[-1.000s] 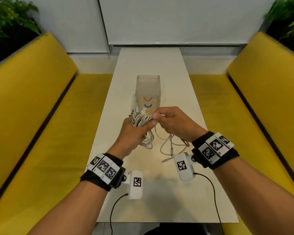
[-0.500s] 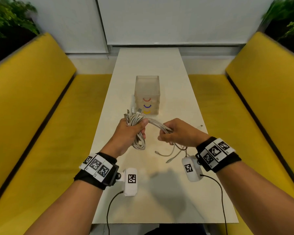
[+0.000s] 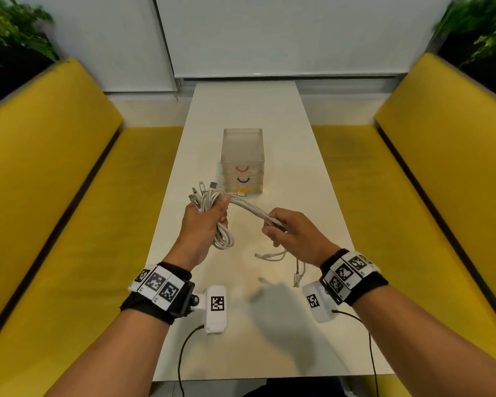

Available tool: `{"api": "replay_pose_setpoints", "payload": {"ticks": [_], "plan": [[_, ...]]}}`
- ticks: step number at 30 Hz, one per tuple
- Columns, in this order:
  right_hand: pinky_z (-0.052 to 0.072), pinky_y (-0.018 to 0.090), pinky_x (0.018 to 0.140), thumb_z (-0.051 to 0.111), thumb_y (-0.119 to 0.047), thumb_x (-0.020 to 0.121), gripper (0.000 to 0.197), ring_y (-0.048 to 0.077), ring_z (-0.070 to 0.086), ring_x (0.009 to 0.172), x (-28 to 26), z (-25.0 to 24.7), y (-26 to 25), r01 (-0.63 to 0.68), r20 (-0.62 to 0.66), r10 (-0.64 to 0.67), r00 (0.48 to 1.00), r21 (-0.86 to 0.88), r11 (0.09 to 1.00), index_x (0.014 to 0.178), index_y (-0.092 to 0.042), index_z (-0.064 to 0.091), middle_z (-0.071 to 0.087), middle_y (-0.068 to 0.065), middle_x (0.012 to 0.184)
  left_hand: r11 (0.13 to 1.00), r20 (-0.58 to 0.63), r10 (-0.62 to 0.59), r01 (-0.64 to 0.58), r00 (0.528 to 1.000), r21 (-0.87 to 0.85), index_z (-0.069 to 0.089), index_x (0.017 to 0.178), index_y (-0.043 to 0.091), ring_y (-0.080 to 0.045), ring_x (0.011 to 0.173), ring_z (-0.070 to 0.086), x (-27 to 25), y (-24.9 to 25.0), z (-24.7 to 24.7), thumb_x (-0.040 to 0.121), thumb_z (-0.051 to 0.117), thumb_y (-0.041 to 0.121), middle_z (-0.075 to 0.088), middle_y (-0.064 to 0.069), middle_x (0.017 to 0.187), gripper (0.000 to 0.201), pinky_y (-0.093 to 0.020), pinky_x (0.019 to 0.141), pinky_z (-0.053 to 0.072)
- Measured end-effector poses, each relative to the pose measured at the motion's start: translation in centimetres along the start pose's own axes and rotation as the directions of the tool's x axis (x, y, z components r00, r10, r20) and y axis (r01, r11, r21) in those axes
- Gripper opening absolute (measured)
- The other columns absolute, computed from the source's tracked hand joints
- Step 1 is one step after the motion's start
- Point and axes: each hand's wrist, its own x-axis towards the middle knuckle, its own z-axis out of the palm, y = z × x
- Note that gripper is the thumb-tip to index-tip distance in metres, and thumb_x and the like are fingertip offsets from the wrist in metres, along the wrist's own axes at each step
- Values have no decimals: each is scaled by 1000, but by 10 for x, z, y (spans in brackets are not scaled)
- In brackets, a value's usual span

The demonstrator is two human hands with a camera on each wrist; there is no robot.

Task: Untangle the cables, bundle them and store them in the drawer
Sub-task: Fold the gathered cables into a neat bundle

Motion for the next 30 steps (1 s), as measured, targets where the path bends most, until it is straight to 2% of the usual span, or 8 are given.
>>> {"api": "replay_pose_setpoints", "payload": {"ticks": [2,6,12,17,22,26,28,30], "plan": [[48,23,53,63,-9,97,9,17,56,55,-2,-2,-6,-21,-71,35,997,185,982,96,0,64,58,9,71,1000,-18,4,-4,1000,16,61,74,19,-17,51,46,0,-2,1,94,72,27,50,4,53,24,-36,64,41],[39,18,48,59,-8,99,11,6,46,54,0,-1,-17,-23,-256,133,957,393,919,108,0,61,54,1,68,997,-44,37,-34,998,63,60,72,20,-17,52,49,-4,-3,8,94,71,28,53,5,52,27,-36,64,44],[35,26,59,44,-31,107,18,5,47,62,7,18,-40,30,-289,-54,956,-88,996,99,-20,55,50,-13,70,999,-155,44,-45,987,0,60,75,19,-14,54,55,-2,-3,21,91,74,40,59,4,57,30,-34,62,46],[47,40,70,28,-45,107,46,28,63,84,-3,32,-60,93,-178,-174,968,-389,917,143,-20,41,66,-1,95,994,-201,100,-105,974,-14,69,84,17,-11,60,66,0,2,33,95,71,33,70,7,64,20,-29,60,52],[49,42,62,34,-26,105,55,30,63,87,-5,47,-61,98,-111,-215,970,-633,768,158,-15,23,61,7,116,979,-228,-9,-38,974,-199,70,91,15,-19,79,73,-4,9,47,94,69,40,76,3,74,25,-36,70,60],[41,37,52,40,-22,100,56,27,57,74,-1,50,-60,48,-117,-190,975,-723,689,155,-13,28,57,3,103,928,-102,-32,-8,994,-371,67,123,2,-29,103,72,-5,7,47,79,76,62,75,-17,113,75,-39,85,60],[41,36,47,45,-18,98,58,25,53,66,2,50,-59,11,-159,-192,968,-743,669,153,-10,31,55,3,96,937,-68,-9,-15,998,-348,63,126,1,-27,104,73,-6,5,48,55,84,75,75,-15,112,105,-38,86,60],[42,35,43,55,-12,92,52,24,51,59,1,52,-61,33,-194,-266,944,-748,663,143,-5,46,56,5,87,963,-36,29,-38,999,-267,62,126,1,-26,101,73,-6,5,49,51,92,64,76,-12,111,102,-38,84,59]]}}
